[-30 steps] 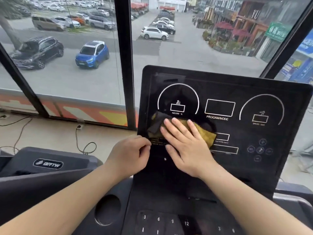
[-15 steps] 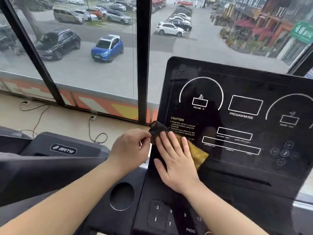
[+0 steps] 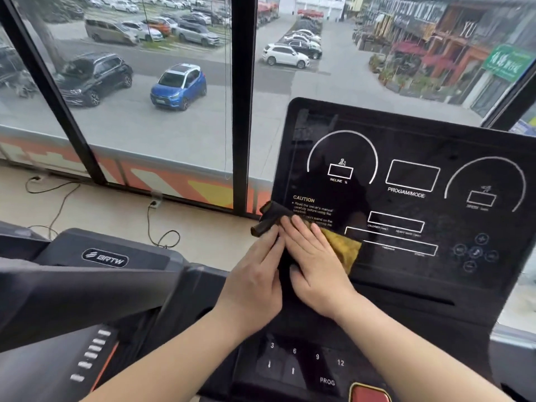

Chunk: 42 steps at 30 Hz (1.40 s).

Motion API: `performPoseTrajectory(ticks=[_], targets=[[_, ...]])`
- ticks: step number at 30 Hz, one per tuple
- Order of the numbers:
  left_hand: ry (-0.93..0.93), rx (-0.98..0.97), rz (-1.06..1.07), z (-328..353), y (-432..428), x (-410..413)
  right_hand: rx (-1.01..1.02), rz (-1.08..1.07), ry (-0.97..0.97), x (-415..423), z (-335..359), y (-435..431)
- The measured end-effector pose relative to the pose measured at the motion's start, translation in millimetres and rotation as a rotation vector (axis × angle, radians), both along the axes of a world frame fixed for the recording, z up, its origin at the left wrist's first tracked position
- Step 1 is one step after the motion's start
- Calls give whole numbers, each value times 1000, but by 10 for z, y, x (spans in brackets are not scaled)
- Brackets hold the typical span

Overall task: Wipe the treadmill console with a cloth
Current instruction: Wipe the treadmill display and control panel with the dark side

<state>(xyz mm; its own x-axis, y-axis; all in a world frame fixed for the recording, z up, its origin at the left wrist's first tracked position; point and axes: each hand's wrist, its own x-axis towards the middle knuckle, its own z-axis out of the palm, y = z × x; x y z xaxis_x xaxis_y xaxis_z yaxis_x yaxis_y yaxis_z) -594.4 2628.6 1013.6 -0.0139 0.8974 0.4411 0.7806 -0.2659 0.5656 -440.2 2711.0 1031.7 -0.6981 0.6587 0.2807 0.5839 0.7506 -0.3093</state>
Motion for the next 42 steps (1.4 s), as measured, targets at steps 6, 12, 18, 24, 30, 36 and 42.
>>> performPoseTrajectory(ticks=[6,12,18,24,30,36,42], targets=[[217,-306,112,-111,144,500,-50,-167,381,250,838,289],[479,-91,287,549,1019,371,315,-395,-9,489,1722,827],[573,19,182,333,1106,202,303,-462,-55,530,1597,1108],[851,54,-16,-160,786,-147,284,-481,-41,481,1530,1123],[723,74,173,542,1134,-267,89,-350,324,450,1102,549],[612,-246,-4,-635,100,-56,-68,-368,443,634,-30,-418],[604,-553,-325,-496,-325,-88,-185,-420,455,792,-343,-758]])
